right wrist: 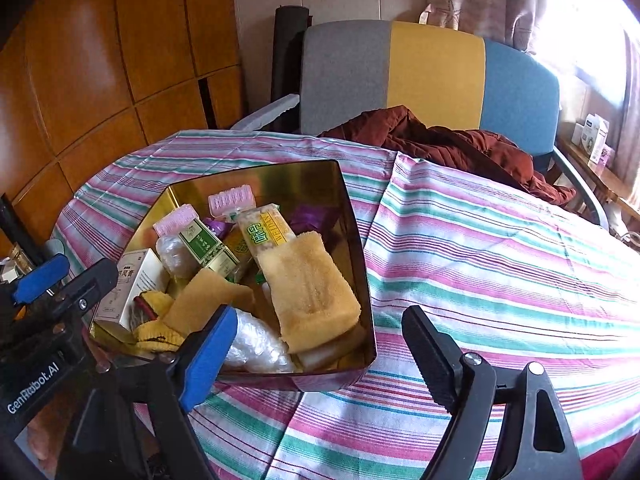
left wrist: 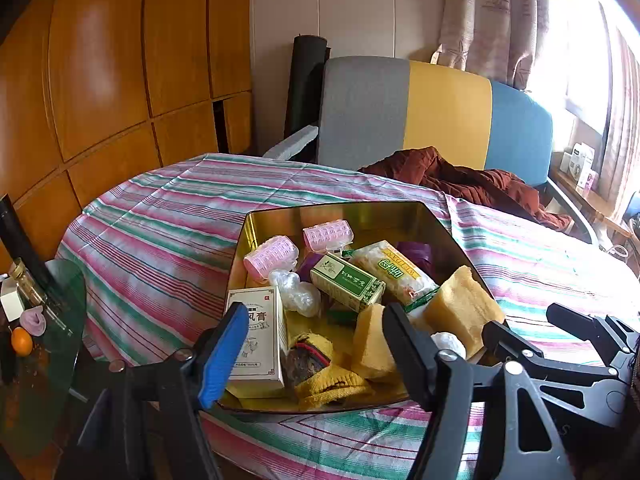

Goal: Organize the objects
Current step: 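Withdraw both tools from the gold tray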

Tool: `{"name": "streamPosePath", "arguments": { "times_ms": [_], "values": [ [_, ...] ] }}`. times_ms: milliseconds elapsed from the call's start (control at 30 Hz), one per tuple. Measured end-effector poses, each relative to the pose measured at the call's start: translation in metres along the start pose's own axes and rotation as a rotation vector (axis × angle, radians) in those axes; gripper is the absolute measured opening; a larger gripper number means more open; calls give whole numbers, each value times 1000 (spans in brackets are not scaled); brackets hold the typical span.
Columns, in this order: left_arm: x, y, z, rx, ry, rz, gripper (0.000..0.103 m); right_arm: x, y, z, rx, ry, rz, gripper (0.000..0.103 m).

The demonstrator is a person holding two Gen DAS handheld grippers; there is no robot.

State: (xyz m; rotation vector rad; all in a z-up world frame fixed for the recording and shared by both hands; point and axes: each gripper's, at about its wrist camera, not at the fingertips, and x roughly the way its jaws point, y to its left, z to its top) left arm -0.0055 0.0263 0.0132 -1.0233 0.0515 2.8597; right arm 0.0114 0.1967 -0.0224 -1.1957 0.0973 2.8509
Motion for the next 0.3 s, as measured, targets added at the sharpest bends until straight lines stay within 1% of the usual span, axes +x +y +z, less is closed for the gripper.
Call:
{"name": "streamPosePath", "arguments": {
  "times_ms": [167, 300],
  "values": [
    [0, -1, -1, 12, -18, 4, 64, 3, 1, -1, 0, 4, -1, 85],
    [4, 0, 0, 9, 11, -7, 64, 3, 0, 0, 3, -1, -1, 85]
  ]
}}
